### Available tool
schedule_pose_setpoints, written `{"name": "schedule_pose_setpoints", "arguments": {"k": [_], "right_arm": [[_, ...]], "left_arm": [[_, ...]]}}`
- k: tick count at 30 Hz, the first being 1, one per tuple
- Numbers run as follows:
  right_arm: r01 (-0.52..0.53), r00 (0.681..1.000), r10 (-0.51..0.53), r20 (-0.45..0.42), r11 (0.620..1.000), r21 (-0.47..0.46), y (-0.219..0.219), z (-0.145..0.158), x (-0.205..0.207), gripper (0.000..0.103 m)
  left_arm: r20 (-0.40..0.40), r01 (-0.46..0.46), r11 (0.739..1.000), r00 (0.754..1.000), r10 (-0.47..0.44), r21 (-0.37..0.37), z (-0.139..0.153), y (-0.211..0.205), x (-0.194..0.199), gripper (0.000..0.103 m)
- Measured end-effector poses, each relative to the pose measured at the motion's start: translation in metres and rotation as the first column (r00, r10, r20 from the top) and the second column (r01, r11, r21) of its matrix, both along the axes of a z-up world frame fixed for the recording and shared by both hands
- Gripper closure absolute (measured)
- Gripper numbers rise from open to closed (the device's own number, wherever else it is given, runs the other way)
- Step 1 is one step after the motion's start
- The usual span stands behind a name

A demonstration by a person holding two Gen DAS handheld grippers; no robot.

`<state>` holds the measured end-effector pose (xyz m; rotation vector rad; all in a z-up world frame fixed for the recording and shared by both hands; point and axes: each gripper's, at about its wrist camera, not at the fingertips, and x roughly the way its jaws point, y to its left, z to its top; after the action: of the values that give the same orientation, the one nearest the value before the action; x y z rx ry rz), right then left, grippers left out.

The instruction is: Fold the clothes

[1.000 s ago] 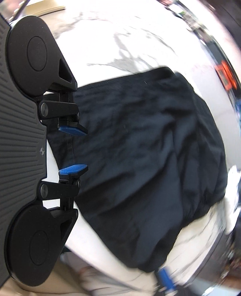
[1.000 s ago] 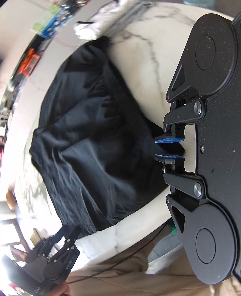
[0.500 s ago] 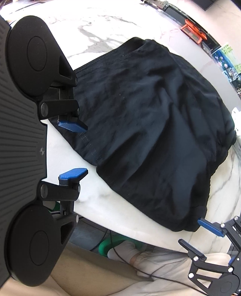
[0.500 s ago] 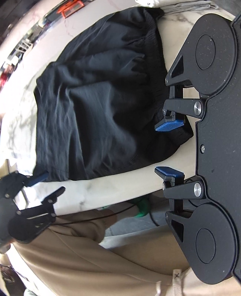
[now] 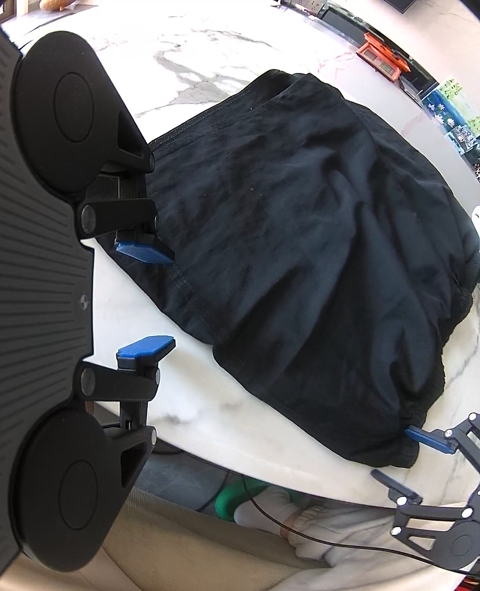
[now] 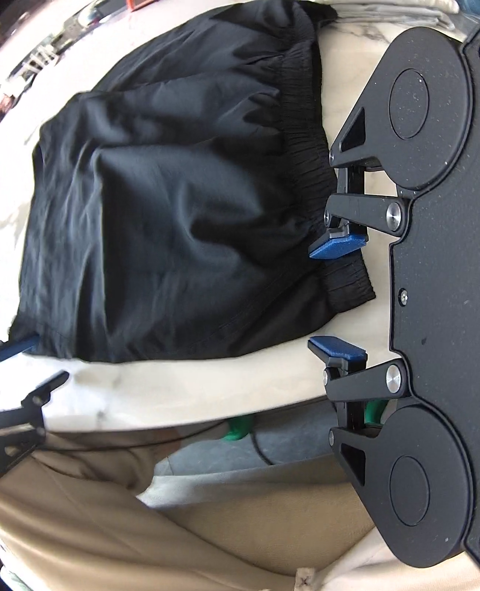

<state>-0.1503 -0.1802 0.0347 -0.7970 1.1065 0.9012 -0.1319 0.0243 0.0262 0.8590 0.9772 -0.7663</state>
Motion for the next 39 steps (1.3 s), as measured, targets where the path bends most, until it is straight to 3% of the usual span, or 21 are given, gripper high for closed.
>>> {"name": "schedule_pose_setpoints", "arguments": {"k": [1,3,5,8,13,15,17,20,23,29,34,39], "right_arm": [[0.015,1.0,-0.015,0.0,1.0,0.005,-0.002,0.0,0.003,0.072],[0.038,0.999,-0.038,0.004,0.999,0.012,-0.004,0.001,0.005,0.075],[0.045,0.999,-0.045,0.009,0.999,0.017,-0.004,0.003,0.005,0.089],[0.055,0.998,-0.057,0.032,0.998,0.036,-0.004,0.009,0.004,0.095],[0.087,0.992,-0.094,0.078,0.992,0.089,-0.009,0.025,0.007,0.097],[0.098,0.988,-0.109,0.11,0.99,0.102,-0.011,0.034,0.007,0.097],[0.124,0.979,-0.142,0.149,0.984,0.125,-0.014,0.046,0.01,0.097],[0.163,0.96,-0.193,0.203,0.974,0.154,-0.019,0.061,0.014,0.097],[0.196,0.937,-0.235,0.258,0.966,0.169,-0.021,0.073,0.016,0.098],[0.223,0.913,-0.279,0.297,0.952,0.209,-0.028,0.107,0.005,0.098],[0.204,0.916,-0.277,0.292,0.945,0.258,-0.033,0.132,-0.017,0.098],[0.161,0.91,-0.263,0.322,0.937,0.309,-0.029,0.164,-0.039,0.098]], "left_arm": [[0.003,0.001,1.0,1.0,-0.001,-0.003,0.0,0.0,0.001,0.061],[0.006,0.002,1.0,1.0,-0.002,-0.006,0.0,-0.001,0.003,0.061],[0.016,0.006,1.0,1.0,-0.006,-0.009,0.0,-0.004,0.004,0.06],[0.03,0.011,1.0,0.999,-0.01,-0.017,-0.001,-0.007,0.004,0.06],[0.052,-0.006,0.998,0.999,0.009,-0.056,-0.002,-0.011,0.007,0.058],[0.045,-0.023,0.997,0.999,0.026,-0.079,-0.002,-0.012,0.009,0.068],[0.038,-0.041,0.995,0.998,0.045,-0.095,-0.002,-0.013,0.01,0.088],[0.06,-0.063,0.993,0.996,0.07,-0.103,-0.004,-0.016,0.008,0.1],[0.085,-0.12,0.982,0.987,0.133,-0.148,0.002,-0.015,0.011,0.102],[0.222,-0.175,0.954,0.948,0.23,-0.242,0.044,-0.007,0.006,0.102],[0.326,-0.208,0.916,0.888,0.324,-0.343,0.104,0.01,-0.006,0.102],[0.392,-0.211,0.894,0.841,0.372,-0.395,0.153,0.016,-0.018,0.102]]}}
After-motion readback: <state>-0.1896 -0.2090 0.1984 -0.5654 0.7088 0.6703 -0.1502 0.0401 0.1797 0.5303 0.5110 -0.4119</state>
